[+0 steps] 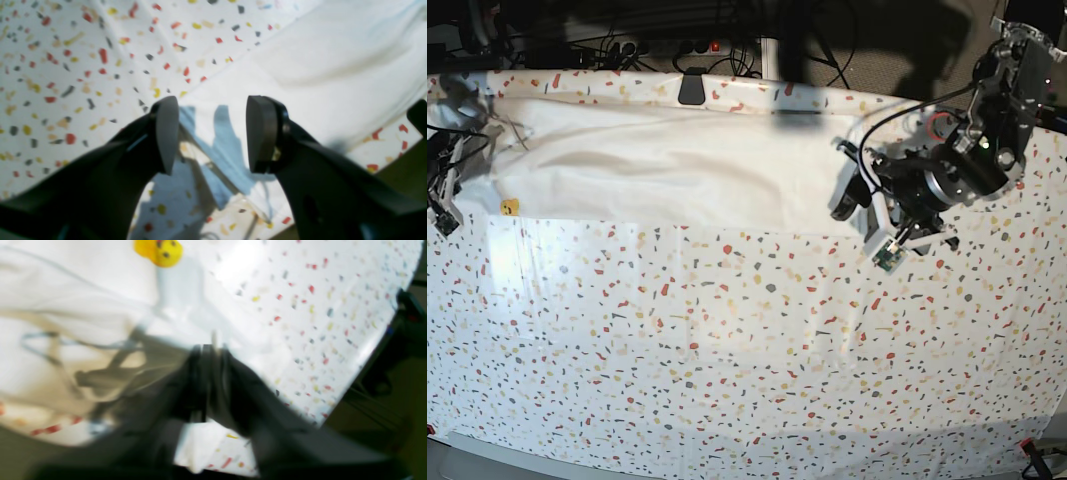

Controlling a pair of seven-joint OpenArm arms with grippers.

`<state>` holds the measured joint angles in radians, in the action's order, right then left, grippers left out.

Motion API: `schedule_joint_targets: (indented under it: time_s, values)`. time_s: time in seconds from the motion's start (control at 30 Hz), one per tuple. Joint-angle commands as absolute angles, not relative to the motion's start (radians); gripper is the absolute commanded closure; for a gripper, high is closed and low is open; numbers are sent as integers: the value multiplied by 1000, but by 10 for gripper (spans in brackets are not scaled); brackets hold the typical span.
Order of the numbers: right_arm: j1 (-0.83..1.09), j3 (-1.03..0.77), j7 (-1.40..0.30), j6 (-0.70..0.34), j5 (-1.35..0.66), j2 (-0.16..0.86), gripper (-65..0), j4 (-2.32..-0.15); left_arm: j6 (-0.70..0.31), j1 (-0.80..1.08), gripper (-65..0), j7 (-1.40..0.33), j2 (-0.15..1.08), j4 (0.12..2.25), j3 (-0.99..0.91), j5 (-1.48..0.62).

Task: Fold the T-shirt properly
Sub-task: 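Move both grippers to the ends of the folded shirt, then grasp the folded shirt ends with both grippers and pull them apart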

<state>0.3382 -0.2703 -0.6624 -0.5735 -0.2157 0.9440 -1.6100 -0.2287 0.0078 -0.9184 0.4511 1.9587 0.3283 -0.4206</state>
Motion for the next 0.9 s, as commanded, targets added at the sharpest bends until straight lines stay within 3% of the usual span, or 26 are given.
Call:
schedule_joint_targets:
  time_s: [0.0, 0.07, 0.13, 0.5, 0.6, 0.77, 0.87]
  values:
    - [327, -282, -627, -510, -189, 972, -210, -1621, -230, 8, -318, -896, 452, 1974, 323, -428]
    - [324, -282, -589, -418, -152, 973, -295, -1621, -233, 35, -318, -896, 436, 1974, 323, -429]
    - [307, -282, -580, -350, -149, 973, -331, -1621, -238, 58, -318, -892, 418, 1974, 323, -429]
    - [213, -282, -731, -313, -360, 961, -330, -1621, -244, 116, -318, -832, 309, 1945, 323, -355]
    - [213, -282, -742, -313, -376, 919, -330, -1621, -227, 103, -318, -818, 294, 1868, 323, -250]
    - [214, -282, -743, -323, -375, 816, -330, -1621, -198, 64, -318, -838, 294, 1692, 323, -331]
    - [213, -282, -746, -386, -379, 749, -329, -1605, -199, 61, -318, -836, 294, 1631, 323, -340]
